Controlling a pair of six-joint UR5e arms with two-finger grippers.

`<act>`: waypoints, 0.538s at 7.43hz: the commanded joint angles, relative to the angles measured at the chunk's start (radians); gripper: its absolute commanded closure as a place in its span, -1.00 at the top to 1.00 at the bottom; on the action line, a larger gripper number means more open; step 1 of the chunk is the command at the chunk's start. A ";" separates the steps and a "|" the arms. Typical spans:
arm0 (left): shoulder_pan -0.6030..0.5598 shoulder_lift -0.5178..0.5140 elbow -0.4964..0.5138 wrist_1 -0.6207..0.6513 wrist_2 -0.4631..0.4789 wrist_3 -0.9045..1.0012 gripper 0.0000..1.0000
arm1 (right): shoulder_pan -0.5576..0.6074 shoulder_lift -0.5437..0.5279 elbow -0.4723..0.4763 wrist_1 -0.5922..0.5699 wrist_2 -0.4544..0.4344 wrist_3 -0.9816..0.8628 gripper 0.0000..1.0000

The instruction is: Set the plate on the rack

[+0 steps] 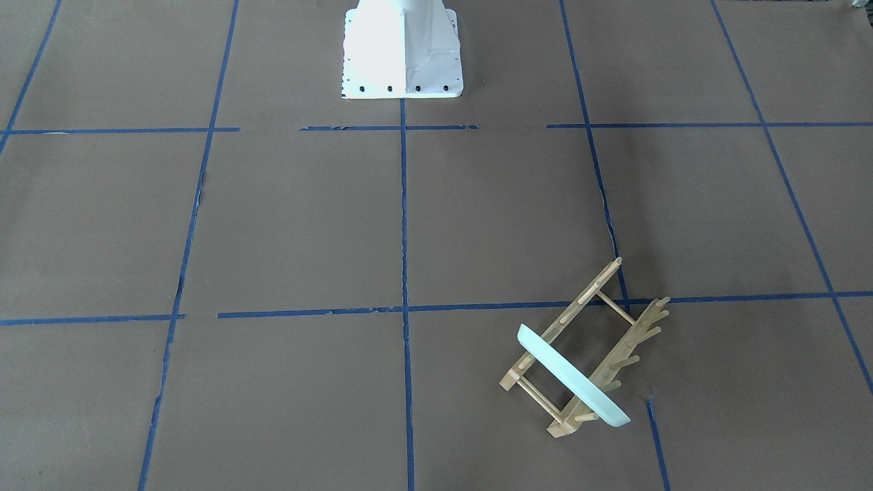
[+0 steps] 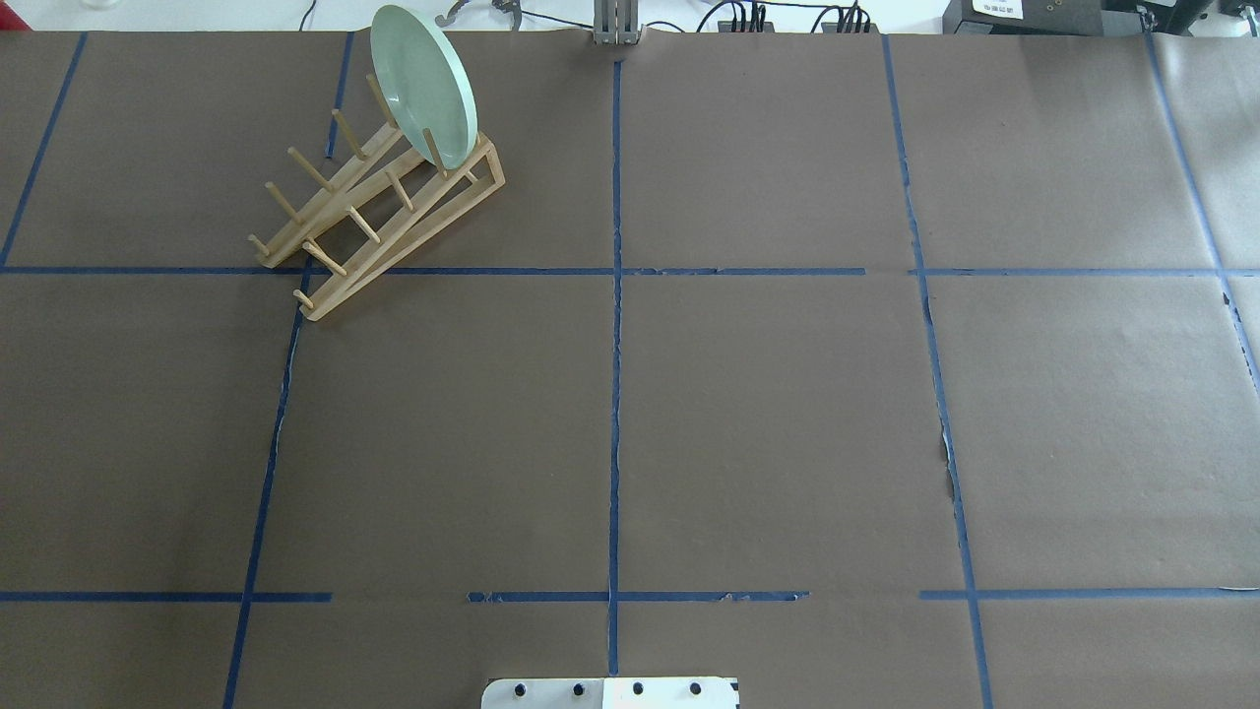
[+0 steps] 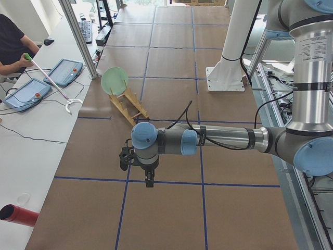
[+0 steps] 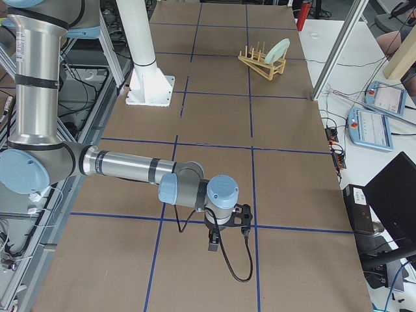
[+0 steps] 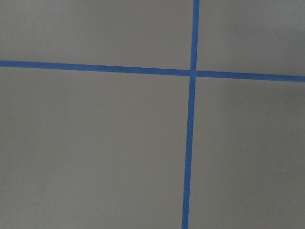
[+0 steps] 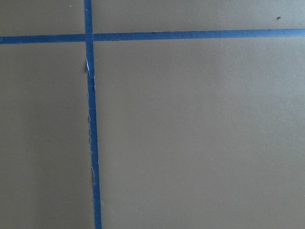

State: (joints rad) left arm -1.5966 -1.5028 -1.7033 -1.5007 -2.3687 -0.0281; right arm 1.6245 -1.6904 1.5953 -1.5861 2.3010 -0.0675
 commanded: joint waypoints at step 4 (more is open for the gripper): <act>-0.003 0.001 -0.045 0.090 0.000 0.128 1.00 | 0.000 0.000 0.000 0.000 0.000 0.000 1.00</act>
State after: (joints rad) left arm -1.6000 -1.5006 -1.7472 -1.4556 -2.3673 0.0559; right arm 1.6245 -1.6904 1.5953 -1.5861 2.3010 -0.0675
